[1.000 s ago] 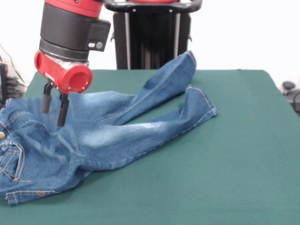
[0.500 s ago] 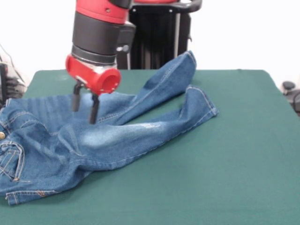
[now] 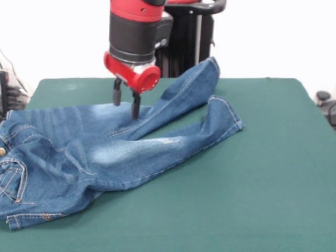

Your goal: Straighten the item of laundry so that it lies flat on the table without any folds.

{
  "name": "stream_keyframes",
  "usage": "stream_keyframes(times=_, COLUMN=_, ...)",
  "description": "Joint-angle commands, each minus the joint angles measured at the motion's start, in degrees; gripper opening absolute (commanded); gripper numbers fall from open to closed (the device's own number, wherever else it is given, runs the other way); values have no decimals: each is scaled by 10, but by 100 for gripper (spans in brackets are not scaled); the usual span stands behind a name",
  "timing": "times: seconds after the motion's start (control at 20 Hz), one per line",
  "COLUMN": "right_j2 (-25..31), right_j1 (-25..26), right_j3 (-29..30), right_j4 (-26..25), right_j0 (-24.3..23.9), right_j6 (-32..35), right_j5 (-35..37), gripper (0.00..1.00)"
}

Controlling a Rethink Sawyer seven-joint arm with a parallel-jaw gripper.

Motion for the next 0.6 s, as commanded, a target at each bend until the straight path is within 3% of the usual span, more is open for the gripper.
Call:
stream_keyframes(times=0.05, right_j2=69, right_j1=-2, right_j3=87, right_j4=44, right_j0=16, right_j6=95, right_j5=81, gripper=100)
stream_keyframes(times=0.35, right_j2=76, right_j1=10, right_j3=120, right_j4=58, right_j0=38, right_j6=121, right_j5=27, gripper=100)
stream_keyframes(times=0.6, right_j2=44, right_j1=12, right_j3=128, right_j4=86, right_j0=94, right_j6=177, right_j5=47, gripper=100)
